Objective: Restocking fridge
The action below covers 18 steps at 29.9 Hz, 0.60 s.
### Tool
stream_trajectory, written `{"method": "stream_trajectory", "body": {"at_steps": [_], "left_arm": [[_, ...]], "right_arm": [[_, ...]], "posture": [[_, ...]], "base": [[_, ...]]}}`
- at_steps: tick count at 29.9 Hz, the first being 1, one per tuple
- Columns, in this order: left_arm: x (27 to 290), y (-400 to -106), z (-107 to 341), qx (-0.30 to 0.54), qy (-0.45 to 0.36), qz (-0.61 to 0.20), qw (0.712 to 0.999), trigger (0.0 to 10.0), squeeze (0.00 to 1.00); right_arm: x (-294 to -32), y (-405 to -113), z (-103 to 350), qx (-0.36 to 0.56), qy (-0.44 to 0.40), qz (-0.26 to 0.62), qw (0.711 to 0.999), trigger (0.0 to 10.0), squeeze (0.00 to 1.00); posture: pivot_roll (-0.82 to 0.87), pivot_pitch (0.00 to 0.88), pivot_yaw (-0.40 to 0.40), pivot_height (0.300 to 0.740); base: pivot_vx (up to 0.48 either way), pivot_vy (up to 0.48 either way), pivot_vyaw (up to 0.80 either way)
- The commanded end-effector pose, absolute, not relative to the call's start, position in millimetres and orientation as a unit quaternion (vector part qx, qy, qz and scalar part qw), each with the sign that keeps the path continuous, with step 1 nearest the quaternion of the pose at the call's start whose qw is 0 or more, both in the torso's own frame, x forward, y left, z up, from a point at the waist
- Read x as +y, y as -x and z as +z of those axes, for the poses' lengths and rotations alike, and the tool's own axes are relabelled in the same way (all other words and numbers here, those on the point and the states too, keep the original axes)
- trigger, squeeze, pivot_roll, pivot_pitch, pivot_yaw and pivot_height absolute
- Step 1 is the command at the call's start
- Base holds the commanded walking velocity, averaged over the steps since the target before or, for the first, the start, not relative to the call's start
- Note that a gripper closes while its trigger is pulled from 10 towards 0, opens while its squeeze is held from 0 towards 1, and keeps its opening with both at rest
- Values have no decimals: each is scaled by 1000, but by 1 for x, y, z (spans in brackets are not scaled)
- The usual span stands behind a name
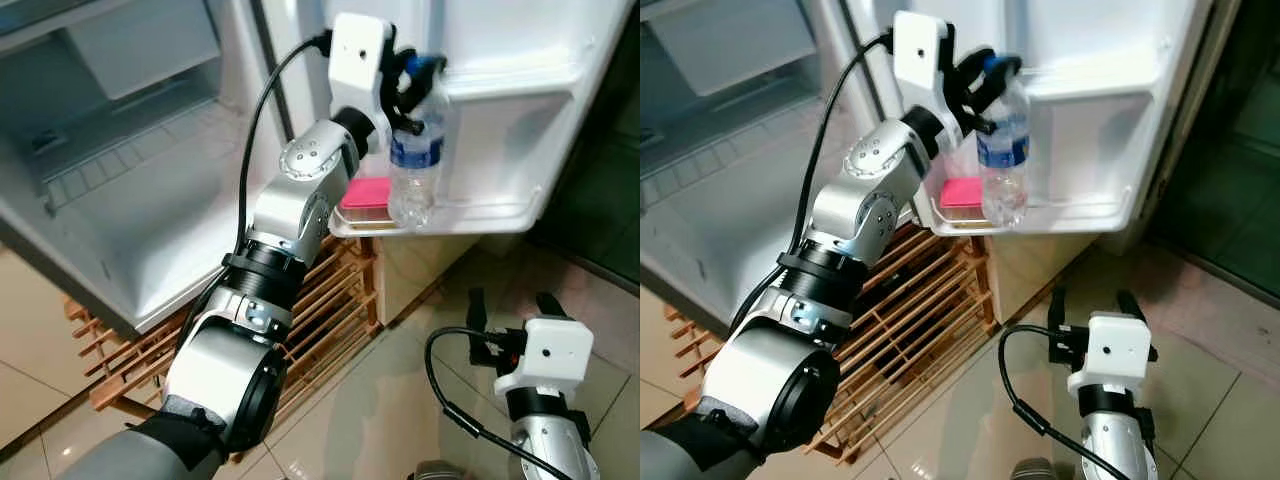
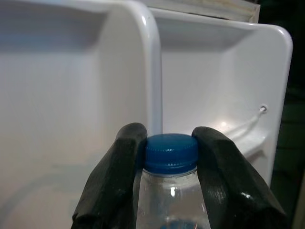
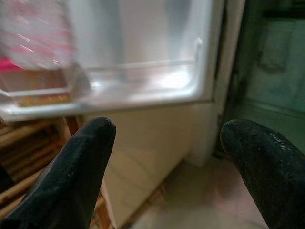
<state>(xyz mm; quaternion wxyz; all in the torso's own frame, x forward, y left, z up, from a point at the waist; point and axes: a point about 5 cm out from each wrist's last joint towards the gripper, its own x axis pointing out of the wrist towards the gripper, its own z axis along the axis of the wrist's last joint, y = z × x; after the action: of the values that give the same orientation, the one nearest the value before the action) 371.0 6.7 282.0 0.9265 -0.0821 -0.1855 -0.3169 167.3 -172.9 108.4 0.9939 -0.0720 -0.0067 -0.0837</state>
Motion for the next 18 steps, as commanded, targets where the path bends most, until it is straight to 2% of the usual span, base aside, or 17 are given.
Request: {"method": "stream_trajectory", "body": {"at_steps": [1,6,14,18], "left_arm": [[30,-382,295,-216,91,-242,942,10000,0],[34,-385,300,-236,104,-216,942,10000,0],[37,-386,297,-250,78,-198,945,10000,0],[49,-391,278,-208,60,-191,957,10000,0]], "right_arm": [[-169,-165,112,-11,67,-82,994,10000,0],[-168,-159,112,-4,67,-89,994,10000,0],[-167,-158,112,-1,70,-85,994,10000,0],[-169,-161,110,1,74,-82,994,10000,0]], "posture": [[-357,99,198,740],[-365,106,203,740],[-356,105,192,740],[-342,86,181,740]], "base": [[0,0,0],[0,0,0],[0,0,0],[0,0,0]]}}
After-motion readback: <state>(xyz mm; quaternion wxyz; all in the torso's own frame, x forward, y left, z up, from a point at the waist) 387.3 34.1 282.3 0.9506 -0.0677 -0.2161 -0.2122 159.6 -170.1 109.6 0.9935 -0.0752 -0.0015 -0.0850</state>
